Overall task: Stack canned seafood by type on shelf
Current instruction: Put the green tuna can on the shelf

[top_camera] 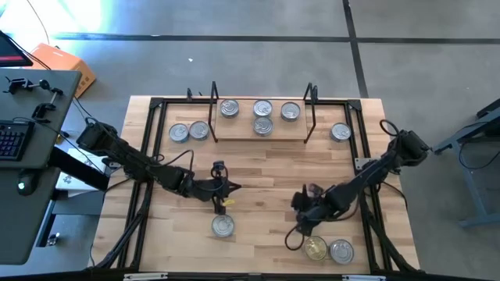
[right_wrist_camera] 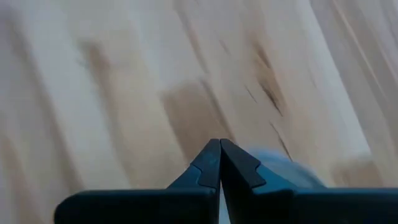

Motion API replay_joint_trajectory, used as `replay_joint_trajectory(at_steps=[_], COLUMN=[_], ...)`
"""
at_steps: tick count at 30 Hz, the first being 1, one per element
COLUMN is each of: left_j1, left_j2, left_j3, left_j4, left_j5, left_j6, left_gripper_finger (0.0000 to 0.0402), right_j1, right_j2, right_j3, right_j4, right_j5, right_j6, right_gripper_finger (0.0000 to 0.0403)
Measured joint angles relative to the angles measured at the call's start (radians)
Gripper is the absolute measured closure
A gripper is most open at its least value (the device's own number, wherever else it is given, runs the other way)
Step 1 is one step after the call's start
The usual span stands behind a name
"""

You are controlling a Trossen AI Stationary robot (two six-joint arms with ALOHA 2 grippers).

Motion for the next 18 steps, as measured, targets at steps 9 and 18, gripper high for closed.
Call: replay_joint_trajectory(at_steps=[9, 18], left_j1=[-0.001, -0.001], left_j2=[0.0, 0.0], left_j3=[0.0, 0.0], left_j4=[0.0, 0.005], left_j5=[0.0, 0.0], left_j6=[-0.01, -0.009], left_gripper_finger=[0.0401, 0.0401], right_j1=[0.09, -0.037], right_j2=[0.0, 0.052], right_j3=[0.0, 0.001], right_j4=[-0.201, -0.077], right_j5=[-0.021, 0.071], right_j6=[0.3, 0.177], right_gripper_finger=[0.0403, 0.0403])
